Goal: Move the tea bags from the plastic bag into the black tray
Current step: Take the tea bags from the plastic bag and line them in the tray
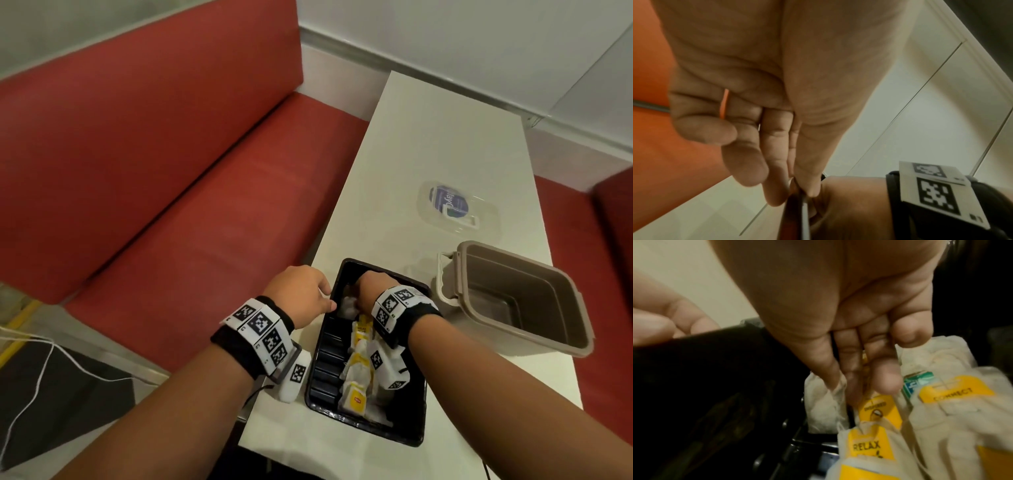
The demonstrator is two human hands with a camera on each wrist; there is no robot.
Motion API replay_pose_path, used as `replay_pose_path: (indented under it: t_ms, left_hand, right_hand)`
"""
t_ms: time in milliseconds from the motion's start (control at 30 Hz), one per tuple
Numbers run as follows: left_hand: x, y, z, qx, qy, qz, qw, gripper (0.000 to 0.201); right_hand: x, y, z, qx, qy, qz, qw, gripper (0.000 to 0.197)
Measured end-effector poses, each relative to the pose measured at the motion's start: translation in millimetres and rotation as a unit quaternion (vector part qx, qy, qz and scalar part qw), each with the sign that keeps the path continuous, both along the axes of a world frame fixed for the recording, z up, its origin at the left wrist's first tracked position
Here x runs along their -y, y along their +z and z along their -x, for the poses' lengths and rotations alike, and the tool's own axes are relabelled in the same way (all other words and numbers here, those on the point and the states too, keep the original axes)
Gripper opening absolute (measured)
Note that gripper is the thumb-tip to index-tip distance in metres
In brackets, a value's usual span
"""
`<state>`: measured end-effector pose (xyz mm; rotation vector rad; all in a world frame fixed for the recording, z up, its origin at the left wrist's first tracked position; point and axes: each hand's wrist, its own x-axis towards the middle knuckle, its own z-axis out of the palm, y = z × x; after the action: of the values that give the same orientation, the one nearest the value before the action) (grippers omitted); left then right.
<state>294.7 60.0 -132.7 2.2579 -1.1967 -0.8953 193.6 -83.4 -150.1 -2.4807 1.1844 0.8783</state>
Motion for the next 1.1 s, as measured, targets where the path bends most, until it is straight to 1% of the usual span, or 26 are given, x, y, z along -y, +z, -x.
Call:
replay_pose_path:
  t_ms: [100,167,233,333,400,500,567,633,700,767,867,967,1033,1100]
  left_hand:
    - [0.4,-0.5,-0.3,-0.006,0.004,-0.004,1.000,0.027]
    - [0.9,-1.0,-0.1,-0.007,0.006,-0.007,1.000,0.027]
    - [1.9,-1.0,0.2,-0.006,0.007,-0.007,1.000,0.027]
    - [2.9,0.0,0.8,0.000,0.003,-0.014,1.000,0.026]
    - [2.8,1.8,1.4,0.009,-0.003,-0.019,1.000,0.029]
    - [4.1,9.8,2.1,0.039,-0.008,-0.022,0.999,0.034]
    - [8.2,22.7,4.6,0.065,0.001,-0.001,0.998,0.030]
    - [16.4,42.1,13.6,0.088,0.000,0.037,0.995,0.024]
    - [28.4,63.9,33.0,0.094,-0.015,0.076,0.993,0.020]
    - [43.7,81.0,61.2,0.082,-0.040,0.111,0.990,0.018]
    - [67.7,95.0,115.7,0.067,-0.096,0.132,0.984,0.015]
    - [88.4,97.0,178.7,0.074,-0.182,0.119,0.973,0.014]
    - [98.4,90.5,218.7,0.087,-0.231,0.106,0.963,0.013]
    - [108.3,76.8,254.1,0.098,-0.263,0.085,0.956,0.014]
  right_hand:
    - [-2.2,4.0,0.7,-0.002,-0.001,0.013,1.000,0.008]
    - [-4.3,7.2,1.5,-0.003,-0.002,0.012,1.000,0.004]
    - [-5.4,8.5,0.9,0.000,-0.004,0.013,1.000,0.008]
    - [-5.9,9.9,0.3,0.000,-0.014,0.014,1.000,0.008]
    - [-4.7,11.8,2.7,0.007,-0.006,0.015,1.000,0.016]
    - [4.2,22.4,16.9,0.054,0.011,0.011,0.998,0.024]
    - [11.7,37.6,34.4,0.102,0.005,-0.005,0.995,0.026]
    - [17.3,55.5,57.8,0.166,-0.011,-0.021,0.986,0.023]
    - [19.9,73.3,86.6,0.222,-0.025,-0.032,0.974,0.018]
    - [21.4,89.2,117.3,0.264,-0.035,-0.045,0.963,0.014]
    - [23.9,108.7,169.3,0.309,-0.072,-0.071,0.946,0.013]
    - [30.2,113.2,231.0,0.338,-0.118,-0.061,0.932,0.015]
    - [35.6,105.3,272.9,0.341,-0.159,-0.056,0.925,0.016]
    - [40.7,91.0,310.3,0.326,-0.188,-0.050,0.925,0.015]
